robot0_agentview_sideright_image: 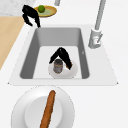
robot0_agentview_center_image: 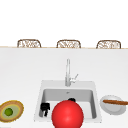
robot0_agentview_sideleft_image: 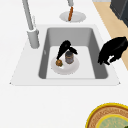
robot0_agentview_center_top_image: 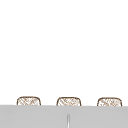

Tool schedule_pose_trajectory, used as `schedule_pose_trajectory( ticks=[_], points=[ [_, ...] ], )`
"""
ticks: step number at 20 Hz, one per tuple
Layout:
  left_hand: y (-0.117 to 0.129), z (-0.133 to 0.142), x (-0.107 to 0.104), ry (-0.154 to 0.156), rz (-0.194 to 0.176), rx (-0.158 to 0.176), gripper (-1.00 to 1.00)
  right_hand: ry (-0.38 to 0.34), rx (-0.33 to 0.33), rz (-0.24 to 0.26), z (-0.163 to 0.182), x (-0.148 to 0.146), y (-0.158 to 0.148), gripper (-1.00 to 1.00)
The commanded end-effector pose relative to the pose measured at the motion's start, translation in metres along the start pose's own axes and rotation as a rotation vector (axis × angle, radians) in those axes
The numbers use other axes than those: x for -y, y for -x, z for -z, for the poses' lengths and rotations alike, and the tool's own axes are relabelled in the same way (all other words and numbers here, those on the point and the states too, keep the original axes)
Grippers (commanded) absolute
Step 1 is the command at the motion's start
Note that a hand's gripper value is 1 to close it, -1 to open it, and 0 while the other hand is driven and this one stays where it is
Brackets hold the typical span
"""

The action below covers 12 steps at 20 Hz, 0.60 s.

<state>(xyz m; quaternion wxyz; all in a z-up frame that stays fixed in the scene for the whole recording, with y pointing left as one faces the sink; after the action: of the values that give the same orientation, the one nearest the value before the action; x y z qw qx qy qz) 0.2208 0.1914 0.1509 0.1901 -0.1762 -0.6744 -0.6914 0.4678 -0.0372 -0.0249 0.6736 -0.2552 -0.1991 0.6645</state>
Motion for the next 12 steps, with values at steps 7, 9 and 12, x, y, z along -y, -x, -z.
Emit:
schedule_pose_trajectory(
  ticks=[7, 9, 12],
  points=[
    [0.0, 0.0, 0.0, 0.0, 0.0, 0.0, 0.0, -0.018, 0.0, -0.003, 0.023, 0.001, 0.002, -1.0],
    [0.0, 0.0, 0.0, 0.0, 0.0, 0.0, 0.0, -0.03, 0.008, -0.005, 0.017, -0.002, 0.001, -1.0],
    [0.0, 0.0, 0.0, 0.0, 0.0, 0.0, 0.0, -0.003, 0.009, 0.004, 0.004, -0.002, 0.002, -1.0]
  ],
)
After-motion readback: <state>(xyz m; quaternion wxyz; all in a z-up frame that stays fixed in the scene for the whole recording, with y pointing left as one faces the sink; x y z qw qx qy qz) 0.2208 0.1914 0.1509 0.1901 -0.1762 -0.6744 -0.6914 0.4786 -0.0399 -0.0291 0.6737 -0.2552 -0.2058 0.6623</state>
